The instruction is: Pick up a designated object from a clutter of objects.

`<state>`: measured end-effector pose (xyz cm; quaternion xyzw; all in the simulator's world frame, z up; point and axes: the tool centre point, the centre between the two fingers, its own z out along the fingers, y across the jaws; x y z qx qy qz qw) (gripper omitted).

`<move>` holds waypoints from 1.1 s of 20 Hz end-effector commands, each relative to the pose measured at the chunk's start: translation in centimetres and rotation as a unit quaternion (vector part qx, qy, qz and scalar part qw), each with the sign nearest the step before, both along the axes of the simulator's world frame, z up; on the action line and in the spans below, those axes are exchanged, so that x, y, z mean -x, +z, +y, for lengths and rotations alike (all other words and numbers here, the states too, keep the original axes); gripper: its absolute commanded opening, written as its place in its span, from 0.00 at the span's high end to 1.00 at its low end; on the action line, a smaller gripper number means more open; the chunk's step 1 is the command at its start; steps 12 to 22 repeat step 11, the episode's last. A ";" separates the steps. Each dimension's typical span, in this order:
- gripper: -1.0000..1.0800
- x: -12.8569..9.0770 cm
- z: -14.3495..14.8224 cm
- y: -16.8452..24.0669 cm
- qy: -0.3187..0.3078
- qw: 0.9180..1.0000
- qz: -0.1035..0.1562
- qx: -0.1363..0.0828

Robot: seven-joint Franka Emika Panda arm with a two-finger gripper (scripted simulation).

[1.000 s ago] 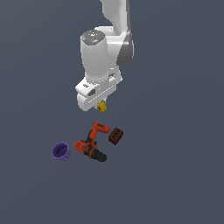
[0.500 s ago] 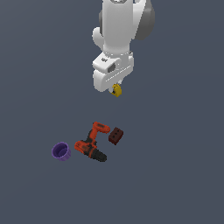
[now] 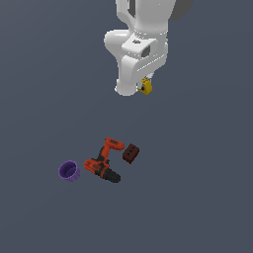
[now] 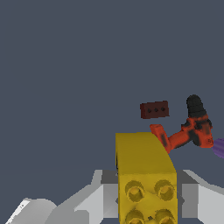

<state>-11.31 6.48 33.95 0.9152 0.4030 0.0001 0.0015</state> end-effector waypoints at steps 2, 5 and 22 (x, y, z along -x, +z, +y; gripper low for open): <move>1.00 0.3 1.0 1.2 0.000 1.000 0.001 -0.001; 1.00 0.4 1.5 1.7 0.000 1.000 0.001 -0.001; 1.00 0.3 1.5 1.7 0.000 1.000 0.001 -0.001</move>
